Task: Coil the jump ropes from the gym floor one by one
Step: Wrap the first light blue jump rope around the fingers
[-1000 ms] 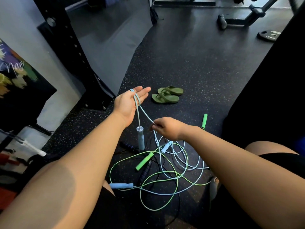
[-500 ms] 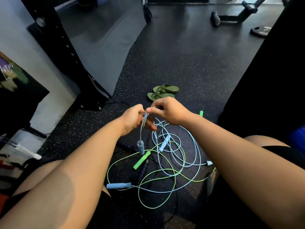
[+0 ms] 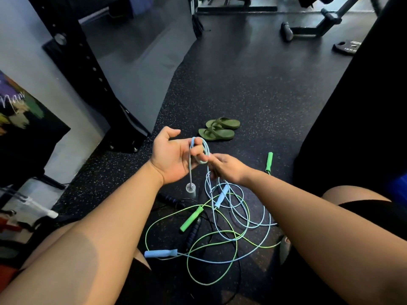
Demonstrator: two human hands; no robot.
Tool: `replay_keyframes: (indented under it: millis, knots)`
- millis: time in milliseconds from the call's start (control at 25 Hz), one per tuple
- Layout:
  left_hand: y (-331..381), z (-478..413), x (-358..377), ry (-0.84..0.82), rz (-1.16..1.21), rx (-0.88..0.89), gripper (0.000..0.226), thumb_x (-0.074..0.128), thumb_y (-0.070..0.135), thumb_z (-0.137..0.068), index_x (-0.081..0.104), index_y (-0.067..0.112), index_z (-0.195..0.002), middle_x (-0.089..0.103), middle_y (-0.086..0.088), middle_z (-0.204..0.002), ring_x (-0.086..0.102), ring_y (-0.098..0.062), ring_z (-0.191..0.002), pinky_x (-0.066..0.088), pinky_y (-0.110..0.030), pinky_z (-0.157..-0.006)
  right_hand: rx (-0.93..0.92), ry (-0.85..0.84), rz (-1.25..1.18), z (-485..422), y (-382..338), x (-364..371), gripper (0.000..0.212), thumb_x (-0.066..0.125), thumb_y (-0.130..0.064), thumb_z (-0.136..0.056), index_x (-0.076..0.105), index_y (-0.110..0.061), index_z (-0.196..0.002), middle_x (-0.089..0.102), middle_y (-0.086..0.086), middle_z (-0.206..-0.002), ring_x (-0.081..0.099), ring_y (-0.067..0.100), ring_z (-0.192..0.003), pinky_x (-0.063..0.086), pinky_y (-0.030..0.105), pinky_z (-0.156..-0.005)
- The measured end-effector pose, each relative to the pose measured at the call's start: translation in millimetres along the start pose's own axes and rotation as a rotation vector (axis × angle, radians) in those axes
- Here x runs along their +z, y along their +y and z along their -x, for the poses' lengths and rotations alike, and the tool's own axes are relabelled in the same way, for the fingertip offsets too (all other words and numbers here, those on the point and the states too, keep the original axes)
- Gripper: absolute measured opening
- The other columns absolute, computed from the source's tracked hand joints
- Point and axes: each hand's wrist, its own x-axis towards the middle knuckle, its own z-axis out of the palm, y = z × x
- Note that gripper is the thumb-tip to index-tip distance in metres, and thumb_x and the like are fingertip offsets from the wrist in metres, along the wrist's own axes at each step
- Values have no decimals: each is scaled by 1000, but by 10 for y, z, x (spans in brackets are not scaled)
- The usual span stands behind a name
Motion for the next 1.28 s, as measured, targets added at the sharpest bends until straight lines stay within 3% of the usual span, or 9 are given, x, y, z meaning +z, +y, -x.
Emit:
replay_keyframes:
  millis: [160, 280, 440, 560, 720, 800, 920, 1120, 1280]
  knots:
    - [64, 3, -86, 56, 183, 195, 53, 40, 46, -79, 58, 2, -102, 62, -10, -84, 66, -39, -98, 45, -40, -104, 28, -103, 189, -29, 35, 33, 33, 49, -40, -100, 63, -13, -86, 76, 5, -86, 71, 27, -85, 56, 43, -84]
    - [93, -29, -113, 84, 293, 331, 69, 39, 49, -89, 49, -8, -127, 62, -24, -118, 56, -45, -126, 48, -47, -105, -1, -113, 288, -41, -5, 14, 30, 50, -35, -101, 67, -13, -90, 75, 3, -83, 67, 20, -73, 53, 34, -72]
    - [90, -117, -127, 271, 178, 400, 80, 38, 52, -93, 33, -13, -140, 66, -28, -118, 61, -41, -123, 45, -46, -110, -63, -98, 425, -29, -113, -48, 29, 54, -35, -99, 68, -12, -89, 69, 2, -77, 59, 15, -66, 46, 31, -65]
    - [58, -187, -183, 449, -155, 317, 85, 35, 60, -92, 33, -4, -147, 70, -23, -119, 68, -30, -113, 45, -38, -101, -200, -6, 462, 1, -233, -128, 26, 55, -37, -98, 72, -18, -92, 69, -2, -81, 61, 14, -74, 47, 31, -68]
    - [-81, -239, -194, 377, -627, -9, 102, 11, 78, -92, 52, -6, -131, 72, -20, -115, 65, -23, -115, 24, -40, -116, -394, 86, 507, 55, -387, -235, 23, 61, -35, -96, 72, -15, -94, 67, -4, -77, 58, 14, -69, 43, 30, -63]
    - [-136, -228, -173, 206, -782, -169, 123, 4, 89, -80, 60, -12, -123, 71, -27, -110, 67, -28, -110, 24, -42, -119, -437, 110, 501, 73, -396, -337, 18, 68, -35, -92, 72, -18, -91, 66, -9, -75, 58, 7, -66, 44, 26, -62]
    - [-160, -163, -84, 55, -909, -329, 131, -4, 92, -75, 66, -13, -110, 73, -23, -86, 70, -37, -100, 27, -42, -113, -445, 90, 486, 80, -377, -487, 20, 77, -40, -83, 68, -22, -83, 59, -15, -67, 55, -1, -62, 41, 21, -59]
    - [-57, -44, 72, -47, -583, -243, 108, -2, 93, -73, 60, 4, -75, 53, -8, -49, 65, -33, -64, 42, -48, -95, -373, 72, 466, 114, -296, -526, 39, 61, -50, -92, 52, -18, -73, 50, -4, -63, 42, 8, -56, 36, 28, -57]
    - [18, 0, 86, -33, -320, -119, 108, 1, 96, -69, 60, 7, -72, 41, -1, -45, 59, -29, -55, 45, -43, -90, -232, 67, 295, 113, -203, -398, 52, 35, -52, -103, 57, -9, -83, 66, 8, -76, 64, 23, -72, 51, 37, -75]
